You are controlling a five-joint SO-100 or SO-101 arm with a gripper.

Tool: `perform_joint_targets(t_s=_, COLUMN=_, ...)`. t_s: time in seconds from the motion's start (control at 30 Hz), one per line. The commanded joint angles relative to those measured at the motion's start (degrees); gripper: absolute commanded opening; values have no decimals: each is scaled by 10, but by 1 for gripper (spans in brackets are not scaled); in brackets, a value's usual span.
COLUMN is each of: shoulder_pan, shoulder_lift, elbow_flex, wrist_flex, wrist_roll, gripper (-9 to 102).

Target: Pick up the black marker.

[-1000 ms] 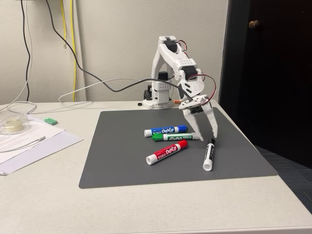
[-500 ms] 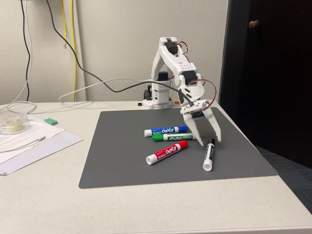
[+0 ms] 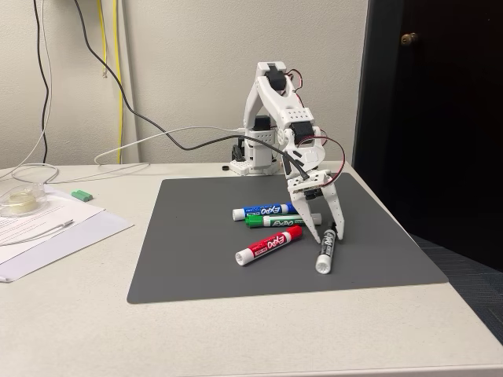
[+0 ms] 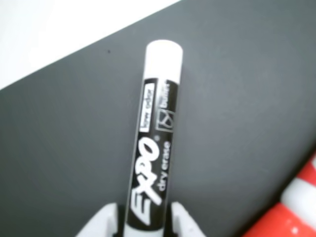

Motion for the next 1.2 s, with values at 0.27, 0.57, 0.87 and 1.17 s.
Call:
perform_joint_targets(t_s=0.27, shoulder_pan=-3, shoulder_lift=6, elbow_flex=-5, wrist_flex=-5, wrist_roll=-4, gripper=0)
perform_joint_targets(t_s=0.57, shoulder_pan=-1, shoulder_lift=13, elbow_flex=-7, wrist_flex=-2, wrist_roll=-1, gripper=0)
perform_joint_targets(t_s=0.87, shoulder_pan=15, shoulder_lift=144, elbow_flex=-8, wrist_flex=85, wrist_roll=75, gripper=0)
perform_joint_targets(t_s=1.17, shoulder_pan=67, shoulder_lift=246, elbow_flex=-266, wrist_flex=417, wrist_roll=272, gripper=0)
